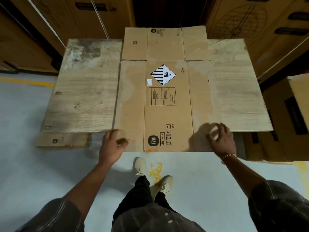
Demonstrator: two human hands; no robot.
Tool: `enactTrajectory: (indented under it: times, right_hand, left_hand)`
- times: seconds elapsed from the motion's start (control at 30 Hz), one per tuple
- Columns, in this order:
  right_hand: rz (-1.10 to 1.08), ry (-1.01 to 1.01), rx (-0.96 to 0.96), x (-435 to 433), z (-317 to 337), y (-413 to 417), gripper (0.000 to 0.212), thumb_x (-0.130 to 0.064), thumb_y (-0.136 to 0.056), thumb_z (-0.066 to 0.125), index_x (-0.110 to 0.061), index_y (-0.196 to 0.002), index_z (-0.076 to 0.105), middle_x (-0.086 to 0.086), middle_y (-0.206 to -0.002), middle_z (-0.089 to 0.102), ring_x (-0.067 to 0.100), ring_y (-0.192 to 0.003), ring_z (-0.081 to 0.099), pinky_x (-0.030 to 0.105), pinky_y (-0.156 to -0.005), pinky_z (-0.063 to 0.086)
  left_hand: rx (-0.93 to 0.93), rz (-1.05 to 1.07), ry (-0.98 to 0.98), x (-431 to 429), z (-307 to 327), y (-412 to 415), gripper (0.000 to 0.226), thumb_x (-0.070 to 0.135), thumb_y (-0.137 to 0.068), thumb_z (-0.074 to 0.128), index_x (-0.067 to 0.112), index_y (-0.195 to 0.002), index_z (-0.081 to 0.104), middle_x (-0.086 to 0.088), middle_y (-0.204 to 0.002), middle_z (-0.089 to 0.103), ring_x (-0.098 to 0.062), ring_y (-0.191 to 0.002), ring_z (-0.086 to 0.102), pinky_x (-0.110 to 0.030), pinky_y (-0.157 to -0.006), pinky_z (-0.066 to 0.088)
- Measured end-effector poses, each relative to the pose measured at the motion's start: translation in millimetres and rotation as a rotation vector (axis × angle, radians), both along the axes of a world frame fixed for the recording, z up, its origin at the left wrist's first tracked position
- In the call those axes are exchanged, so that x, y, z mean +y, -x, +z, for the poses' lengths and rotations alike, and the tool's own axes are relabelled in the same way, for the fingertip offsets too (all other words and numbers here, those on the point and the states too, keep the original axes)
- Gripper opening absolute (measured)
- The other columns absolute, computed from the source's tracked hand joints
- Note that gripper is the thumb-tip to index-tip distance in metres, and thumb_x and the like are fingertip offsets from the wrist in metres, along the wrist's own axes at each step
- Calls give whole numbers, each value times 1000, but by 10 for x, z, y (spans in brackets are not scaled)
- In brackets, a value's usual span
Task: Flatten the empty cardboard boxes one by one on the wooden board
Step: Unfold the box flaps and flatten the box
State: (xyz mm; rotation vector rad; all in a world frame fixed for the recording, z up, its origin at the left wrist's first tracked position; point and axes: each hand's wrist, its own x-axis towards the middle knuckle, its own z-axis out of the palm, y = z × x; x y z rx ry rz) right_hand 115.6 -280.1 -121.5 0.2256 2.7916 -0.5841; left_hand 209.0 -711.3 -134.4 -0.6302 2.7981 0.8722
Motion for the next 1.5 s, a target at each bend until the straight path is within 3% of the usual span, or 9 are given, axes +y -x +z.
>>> enactTrajectory:
  times: [0.07,0.13,0.33,0.4,0.57,0.9,1.03,1.13,1.5]
  right_hand:
    - [-379,263,-128,0,33,185,71,-49,-86,64,-10,-142,42,20,-144,44,40,-129,45,48,-104,40]
    - [-588,439,-213,14,37,326,61,-44,-90,65,-5,-134,48,21,-136,54,37,-123,52,38,-96,42]
    - [-734,463,-236,41,-70,520,68,-53,-92,54,-3,-137,47,21,-135,54,40,-121,51,47,-102,40]
    - [-723,431,-212,2,-73,498,66,-57,-91,49,-3,-129,56,21,-130,59,39,-116,54,47,-102,43]
    - [-692,419,-67,-75,55,318,67,-63,-94,39,-6,-125,53,22,-125,59,42,-116,54,57,-105,38]
    - [-443,395,170,-381,549,-187,47,-55,-99,41,-9,-96,50,16,-90,59,36,-87,59,40,-79,43]
    - [-321,327,265,-827,737,-256,65,-73,-91,26,-12,-88,47,18,-81,60,37,-76,57,44,-70,48]
    - [-243,359,298,-1270,853,-291,76,-82,-80,19,-12,-86,47,15,-74,57,35,-70,55,41,-65,44]
    - [-6,479,376,-3678,1095,-687,73,-80,-78,19,-11,-78,40,12,-65,52,33,-64,52,39,-57,38]
  left_hand:
    - [-89,313,-200,14,50,211,57,45,-86,70,12,-130,54,-12,-133,51,-32,-124,49,-36,-92,42]
    - [-160,488,-343,3,112,401,56,49,-86,68,8,-124,60,-14,-123,61,-36,-115,57,-35,-84,42]
    - [-270,657,-525,-38,129,654,77,63,-87,60,10,-141,49,-14,-142,52,-35,-128,49,-36,-94,37]
    - [-266,655,-475,28,145,663,74,68,-86,55,11,-133,58,-16,-138,57,-36,-122,53,-40,-99,42]
    - [-118,670,-58,231,407,485,68,67,-96,34,11,-123,63,-19,-127,62,-40,-115,56,-41,-84,36]
    - [197,832,-82,-28,801,-224,54,59,-98,40,15,-108,70,-22,-118,65,-44,-107,57,-48,-90,43]
    - [293,903,-50,-386,1037,-535,55,55,-100,41,8,-106,70,-27,-116,64,-47,-105,57,-49,-87,43]
    - [317,973,-43,-774,1176,-806,55,56,-100,42,9,-109,70,-28,-117,63,-48,-106,57,-49,-89,43]
    - [447,1150,-21,-2786,1564,-2001,53,55,-99,41,11,-100,71,-22,-110,68,-43,-99,61,-45,-84,46]
